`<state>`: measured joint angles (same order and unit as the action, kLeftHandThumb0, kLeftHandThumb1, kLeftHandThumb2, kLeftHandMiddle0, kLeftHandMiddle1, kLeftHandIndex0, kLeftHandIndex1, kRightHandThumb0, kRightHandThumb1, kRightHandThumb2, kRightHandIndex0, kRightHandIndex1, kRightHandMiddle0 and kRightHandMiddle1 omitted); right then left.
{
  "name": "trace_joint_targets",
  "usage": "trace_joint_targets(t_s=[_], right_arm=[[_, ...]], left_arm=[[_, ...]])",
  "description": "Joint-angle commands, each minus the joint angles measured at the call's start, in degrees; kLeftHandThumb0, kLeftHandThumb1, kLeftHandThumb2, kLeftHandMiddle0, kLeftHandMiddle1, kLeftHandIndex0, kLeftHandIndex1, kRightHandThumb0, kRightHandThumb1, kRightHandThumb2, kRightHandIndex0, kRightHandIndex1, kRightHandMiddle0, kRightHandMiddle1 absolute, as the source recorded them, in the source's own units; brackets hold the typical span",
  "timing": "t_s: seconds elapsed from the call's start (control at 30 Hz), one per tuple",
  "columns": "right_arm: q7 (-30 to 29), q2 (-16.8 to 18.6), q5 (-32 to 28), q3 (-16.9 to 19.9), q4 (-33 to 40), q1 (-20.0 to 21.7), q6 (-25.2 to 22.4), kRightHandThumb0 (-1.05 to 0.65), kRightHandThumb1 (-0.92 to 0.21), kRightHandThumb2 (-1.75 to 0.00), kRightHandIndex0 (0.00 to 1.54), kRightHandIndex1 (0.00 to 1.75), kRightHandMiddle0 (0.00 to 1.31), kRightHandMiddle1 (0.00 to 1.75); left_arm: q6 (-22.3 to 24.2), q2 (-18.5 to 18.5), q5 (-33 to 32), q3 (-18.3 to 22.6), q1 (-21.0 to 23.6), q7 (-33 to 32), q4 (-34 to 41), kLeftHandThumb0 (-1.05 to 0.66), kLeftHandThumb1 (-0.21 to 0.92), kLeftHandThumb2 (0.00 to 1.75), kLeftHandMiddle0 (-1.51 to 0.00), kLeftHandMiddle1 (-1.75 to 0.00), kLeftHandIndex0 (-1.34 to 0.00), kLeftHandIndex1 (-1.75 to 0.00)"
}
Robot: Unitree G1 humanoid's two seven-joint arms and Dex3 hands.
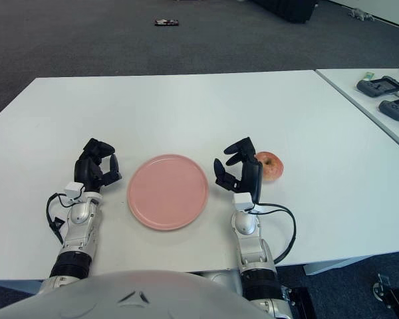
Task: Put the apple into the plate.
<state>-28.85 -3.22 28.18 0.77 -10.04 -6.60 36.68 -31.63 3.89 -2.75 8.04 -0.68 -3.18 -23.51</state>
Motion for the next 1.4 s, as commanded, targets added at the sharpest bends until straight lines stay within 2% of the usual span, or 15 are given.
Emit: trace_joint_targets(t_s=[0.0, 0.03, 0.1, 0.17, 0.2, 0.23, 0.27, 0.33, 0.43, 0.5, 0.6, 0.77, 1.03, 1.23, 1.37], right_arm=[[-4.31, -4.04, 4.64, 1.83, -0.95, 2.96, 2.44, -0.36, -0.89, -0.56, 0.08, 1.32, 0.2, 1.75], [-5.37, -4.81, 5.51, 2.09, -1.58, 3.44, 2.77, -0.42, -0.86, -0.63, 0.07, 1.28, 0.16, 1.68], [-9.29, -6.84, 8.94, 2.89, -3.12, 4.68, 2.46, -0.61, -0.72, -0.85, 0.03, 1.13, 0.07, 1.49], [-12.09, -7.86, 11.45, 3.4, -3.54, 4.78, 1.03, -0.71, -0.66, -0.89, 0.01, 0.89, 0.03, 1.31], [-12.84, -8.19, 12.02, 3.56, -3.6, 4.64, 0.34, -0.77, -0.64, -0.88, 0.01, 0.67, 0.02, 1.13], [-13.08, -8.37, 12.47, 3.78, -3.16, 4.17, -1.02, -0.78, -0.63, -0.88, 0.01, 0.59, 0.02, 1.06], [-13.35, -8.56, 12.76, 3.84, -2.87, 3.87, -1.99, -0.82, -0.62, -0.86, 0.0, 0.38, 0.01, 0.85], [-13.21, -8.73, 13.45, 3.97, -1.34, 2.95, -4.78, -0.87, -0.61, -0.84, 0.0, 0.16, 0.0, 0.55], [-12.64, -8.91, 14.01, 3.84, 0.92, 2.09, -7.91, -0.9, -0.59, -0.83, 0.0, 0.06, 0.0, 0.36], [-11.36, -8.51, 14.65, 3.79, 4.22, 1.35, -11.04, -0.94, -0.57, -0.81, 0.0, 0.03, 0.0, 0.15], [-9.99, -8.06, 15.41, 3.34, 7.93, 0.95, -14.67, -0.99, -0.55, -0.78, 0.0, 0.01, 0.0, 0.05], [-10.7, -8.51, 18.07, 2.75, 9.63, 1.54, -19.22, -1.04, -0.57, -0.69, 0.0, 0.0, 0.0, 0.01], [-4.28, -10.21, 15.72, 3.02, 12.92, 2.01, -23.97, -1.01, -0.54, -0.64, 0.0, 0.0, 0.0, 0.0], [2.69, -11.59, 14.67, 2.89, 16.55, 1.6, -28.22, -0.93, -0.4, -0.79, 0.0, 0.0, 0.0, 0.0], [5.35, -12.17, 14.68, 2.77, 18.07, 1.27, -30.06, -0.91, -0.36, -0.84, 0.0, 0.0, 0.0, 0.0]], left_arm=[[0.18, 0.26, 0.08, 0.01, -2.24, -0.41, -1.68, -0.47, 0.34, 1.3, -1.03, -1.75, -0.59, -1.75], [0.13, 0.27, 0.17, -0.02, -2.24, -0.48, -1.69, -0.47, 0.34, 1.3, -1.03, -1.75, -0.59, -1.75], [-0.11, 0.24, 0.54, -0.07, -2.2, -0.78, -1.84, -0.47, 0.34, 1.3, -1.04, -1.75, -0.59, -1.75], [-0.13, 0.23, 0.89, -0.1, -2.17, -1.1, -1.89, -0.47, 0.34, 1.31, -1.06, -1.75, -0.6, -1.75], [-0.04, 0.25, 1.02, -0.11, -2.16, -1.23, -1.87, -0.48, 0.33, 1.31, -1.07, -1.75, -0.6, -1.75], [0.2, 0.27, 1.11, -0.1, -2.16, -1.37, -1.8, -0.48, 0.33, 1.32, -1.07, -1.75, -0.6, -1.75], [0.35, 0.31, 1.19, -0.1, -2.16, -1.47, -1.77, -0.48, 0.32, 1.32, -1.08, -1.75, -0.61, -1.75], [0.63, 0.39, 1.26, -0.09, -2.14, -1.68, -1.69, -0.48, 0.32, 1.33, -1.09, -1.75, -0.61, -1.75], [0.7, 0.54, 1.31, -0.12, -2.19, -1.9, -1.58, -0.48, 0.32, 1.33, -1.09, -1.75, -0.61, -1.75], [0.72, 0.68, 1.35, -0.15, -2.23, -2.13, -1.49, -0.48, 0.32, 1.33, -1.08, -1.75, -0.61, -1.75], [0.86, 0.75, 1.41, -0.18, -2.25, -2.44, -1.41, -0.48, 0.33, 1.32, -1.06, -1.75, -0.6, -1.75], [1.53, 0.9, 1.63, -0.17, -2.33, -3.2, -1.1, -0.47, 0.34, 1.31, -1.06, -1.75, -0.6, -1.75], [2.25, 1.1, 1.26, -0.2, -2.55, -3.28, -0.55, -0.47, 0.34, 1.3, -1.06, -1.75, -0.59, -1.75], [1.92, 1.06, 1.5, -0.19, -2.62, -3.45, -0.69, -0.48, 0.33, 1.31, -1.07, -1.75, -0.6, -1.75], [1.7, 1.04, 1.46, -0.27, -2.7, -3.26, -0.72, -0.48, 0.33, 1.31, -1.08, -1.75, -0.6, -1.75]])
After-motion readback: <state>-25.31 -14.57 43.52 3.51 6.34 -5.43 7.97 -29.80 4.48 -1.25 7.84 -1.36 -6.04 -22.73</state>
